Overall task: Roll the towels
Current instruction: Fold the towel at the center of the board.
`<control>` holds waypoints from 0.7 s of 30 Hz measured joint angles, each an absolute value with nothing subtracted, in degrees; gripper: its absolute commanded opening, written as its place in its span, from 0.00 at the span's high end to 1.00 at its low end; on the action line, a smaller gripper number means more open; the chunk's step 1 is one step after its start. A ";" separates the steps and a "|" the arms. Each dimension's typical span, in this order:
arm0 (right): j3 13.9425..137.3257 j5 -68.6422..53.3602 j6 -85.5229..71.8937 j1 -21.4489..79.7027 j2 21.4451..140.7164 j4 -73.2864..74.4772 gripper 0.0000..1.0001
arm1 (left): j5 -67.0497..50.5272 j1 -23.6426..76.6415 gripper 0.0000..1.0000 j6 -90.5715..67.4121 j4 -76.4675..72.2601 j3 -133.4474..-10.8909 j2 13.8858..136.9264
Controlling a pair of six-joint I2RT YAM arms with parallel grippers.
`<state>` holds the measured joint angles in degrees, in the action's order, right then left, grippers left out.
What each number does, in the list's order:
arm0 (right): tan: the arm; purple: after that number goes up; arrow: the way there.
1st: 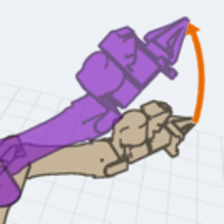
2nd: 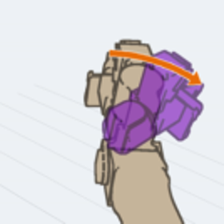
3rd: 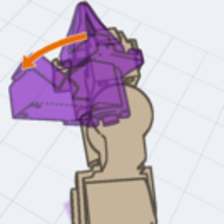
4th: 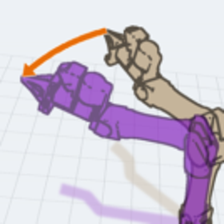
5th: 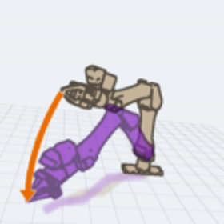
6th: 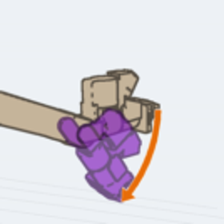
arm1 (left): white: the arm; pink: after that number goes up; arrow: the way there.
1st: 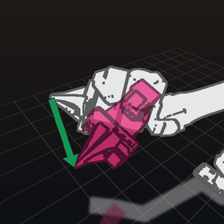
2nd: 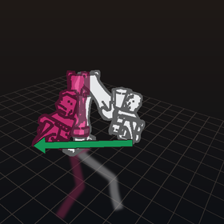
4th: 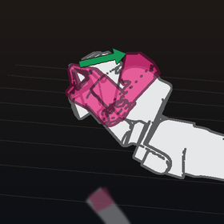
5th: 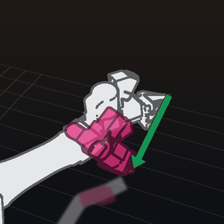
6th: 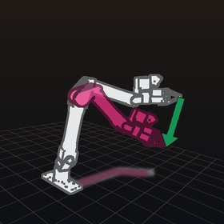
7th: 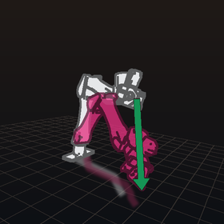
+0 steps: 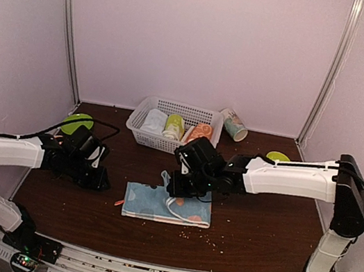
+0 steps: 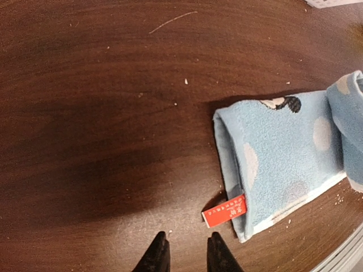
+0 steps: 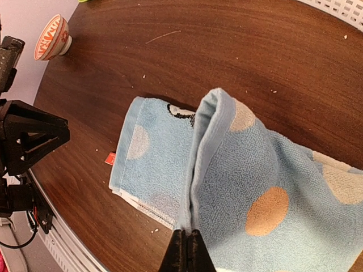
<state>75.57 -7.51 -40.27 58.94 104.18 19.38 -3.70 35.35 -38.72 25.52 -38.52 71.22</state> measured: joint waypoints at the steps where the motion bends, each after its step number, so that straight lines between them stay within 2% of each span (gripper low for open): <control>1: 75.77 -7.73 -40.32 59.09 104.84 19.25 1.00 | -3.77 35.35 0.76 -38.72 25.39 -38.46 71.22; 21: 84.71 -9.08 -40.47 61.73 108.33 19.53 1.00 | -3.90 35.35 0.76 -39.18 25.04 -37.26 70.67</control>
